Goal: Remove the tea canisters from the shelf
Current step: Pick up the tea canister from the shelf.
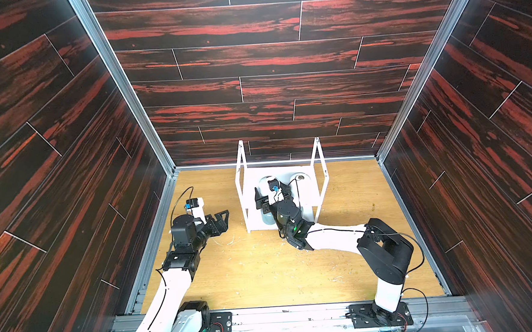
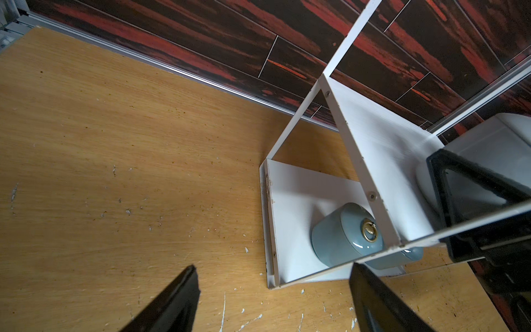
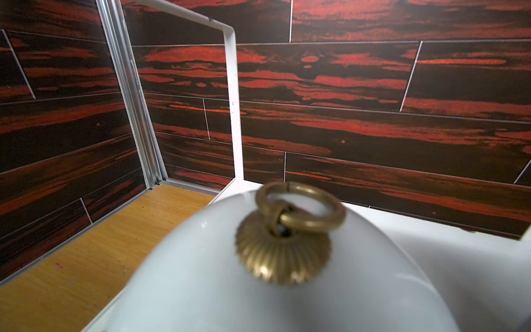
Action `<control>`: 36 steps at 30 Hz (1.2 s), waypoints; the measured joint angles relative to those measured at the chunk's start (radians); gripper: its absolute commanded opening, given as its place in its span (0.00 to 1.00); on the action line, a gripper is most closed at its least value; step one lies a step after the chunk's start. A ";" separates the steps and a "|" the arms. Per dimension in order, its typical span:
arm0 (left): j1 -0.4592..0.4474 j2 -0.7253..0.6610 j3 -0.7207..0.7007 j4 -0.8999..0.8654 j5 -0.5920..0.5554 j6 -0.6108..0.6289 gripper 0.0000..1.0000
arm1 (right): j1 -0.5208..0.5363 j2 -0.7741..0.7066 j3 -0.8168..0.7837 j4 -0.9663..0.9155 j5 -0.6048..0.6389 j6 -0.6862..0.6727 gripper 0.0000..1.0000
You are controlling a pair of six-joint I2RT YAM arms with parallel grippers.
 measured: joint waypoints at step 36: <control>0.000 0.015 -0.013 0.010 0.020 -0.023 0.86 | 0.000 -0.019 -0.022 0.011 -0.053 -0.060 0.63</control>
